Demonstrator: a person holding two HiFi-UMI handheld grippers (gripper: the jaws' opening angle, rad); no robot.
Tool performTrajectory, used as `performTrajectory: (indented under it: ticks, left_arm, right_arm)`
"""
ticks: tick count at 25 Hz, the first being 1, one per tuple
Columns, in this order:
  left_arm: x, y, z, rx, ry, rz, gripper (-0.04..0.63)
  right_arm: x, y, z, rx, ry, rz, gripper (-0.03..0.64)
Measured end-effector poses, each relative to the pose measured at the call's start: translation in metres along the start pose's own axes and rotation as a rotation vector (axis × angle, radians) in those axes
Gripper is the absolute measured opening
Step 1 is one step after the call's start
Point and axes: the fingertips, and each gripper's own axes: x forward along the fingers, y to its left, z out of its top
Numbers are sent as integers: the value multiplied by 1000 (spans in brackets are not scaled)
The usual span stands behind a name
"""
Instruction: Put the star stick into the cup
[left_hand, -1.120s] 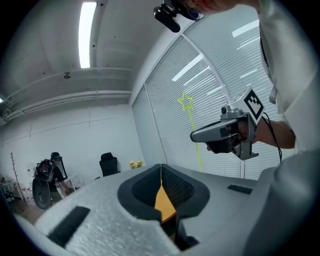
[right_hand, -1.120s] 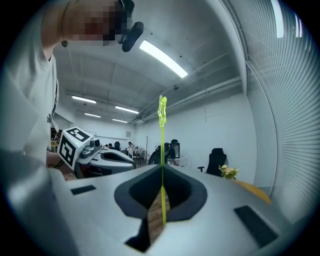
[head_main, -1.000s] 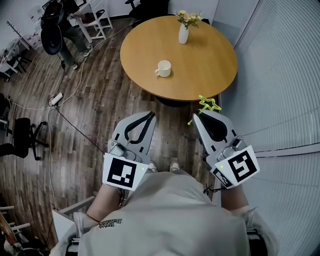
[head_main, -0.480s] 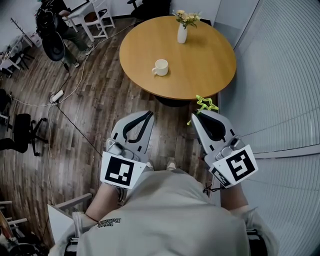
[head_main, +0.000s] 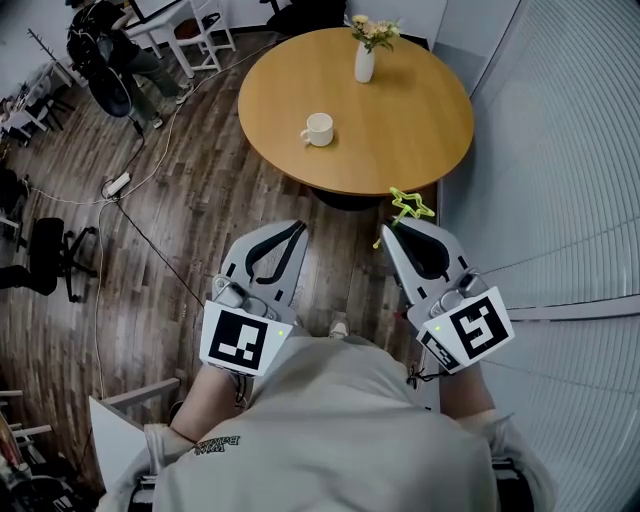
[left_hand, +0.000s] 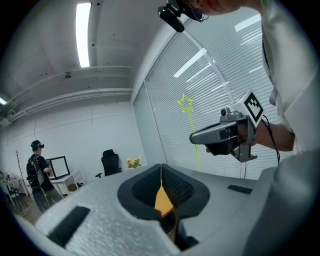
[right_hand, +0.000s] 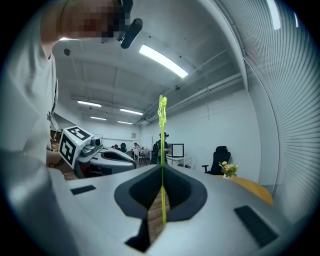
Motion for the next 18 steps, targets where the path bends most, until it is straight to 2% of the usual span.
performTrajectory:
  ticks: [13, 18]
  left_arm:
    - [2, -7, 10, 28, -6, 36, 23]
    - [2, -8, 6, 18, 2, 47, 23]
  right_arm:
    - [-11, -6, 3, 7, -37, 17, 31]
    - [-8, -8, -1, 8, -30, 33, 31]
